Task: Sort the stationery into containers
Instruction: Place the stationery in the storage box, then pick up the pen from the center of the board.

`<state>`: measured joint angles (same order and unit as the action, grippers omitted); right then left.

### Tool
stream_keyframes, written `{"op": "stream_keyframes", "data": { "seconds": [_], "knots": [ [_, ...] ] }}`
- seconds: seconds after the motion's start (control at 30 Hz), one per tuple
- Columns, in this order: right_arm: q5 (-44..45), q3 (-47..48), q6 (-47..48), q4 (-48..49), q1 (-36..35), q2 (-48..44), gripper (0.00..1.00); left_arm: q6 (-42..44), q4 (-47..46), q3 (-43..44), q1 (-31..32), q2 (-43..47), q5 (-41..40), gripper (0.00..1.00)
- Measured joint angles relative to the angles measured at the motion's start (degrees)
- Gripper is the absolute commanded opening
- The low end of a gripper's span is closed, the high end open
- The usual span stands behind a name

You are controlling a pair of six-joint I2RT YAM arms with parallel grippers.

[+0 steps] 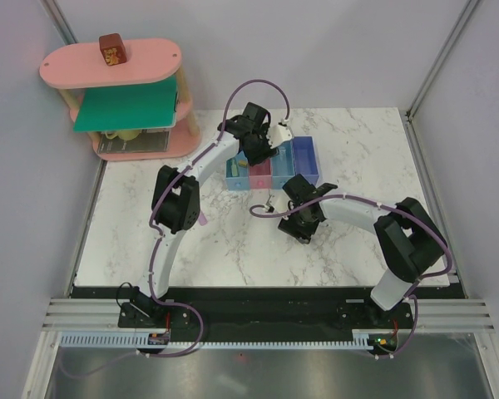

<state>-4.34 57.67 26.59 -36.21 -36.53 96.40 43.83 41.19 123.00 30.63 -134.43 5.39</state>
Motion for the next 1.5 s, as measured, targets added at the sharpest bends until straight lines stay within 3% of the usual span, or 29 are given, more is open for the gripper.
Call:
{"op": "stream_keyframes", "data": {
  "seconds": [0.1,0.23,0.37,0.47,0.57,0.97,1.23,1.5],
  "knots": [
    [-0.1,-0.3,-0.2,0.4,-0.4,0.0,0.35,0.0,-1.0,-0.9,0.0,0.1,-0.3,0.69],
    [-0.5,-0.7,-0.6,0.7,-0.8,0.0,0.33,0.0,-2.7,-3.3,0.1,1.0,-0.5,0.73],
    [-0.7,-0.9,-0.8,0.7,-0.9,0.0,0.15,-0.2,-2.3,-7.2,0.1,4.1,-0.5,0.80],
    [-0.4,-1.0,-0.9,0.7,-1.2,-0.3,0.12,-0.8,-1.6,-10.2,0.0,7.7,-0.5,0.85],
    [-0.3,-1.0,-0.9,0.4,-1.3,-0.6,0.10,-1.3,-1.0,-12.3,-0.1,11.9,-0.4,0.91],
    [2.0,-0.2,-0.9,-2.8,-1.5,-11.1,0.11,-3.3,-1.0,-17.3,-0.1,26.4,-0.2,0.93],
    [6.0,7.0,-3.3,-0.5,-1.5,-12.8,0.11,-0.2,-0.8,-38.9,-0.1,44.2,-0.3,0.93],
    [9.3,16.7,-8.0,7.6,-1.1,-4.7,0.11,4.0,1.1,-59.3,-0.1,52.1,-0.4,0.91]
  ]
}}
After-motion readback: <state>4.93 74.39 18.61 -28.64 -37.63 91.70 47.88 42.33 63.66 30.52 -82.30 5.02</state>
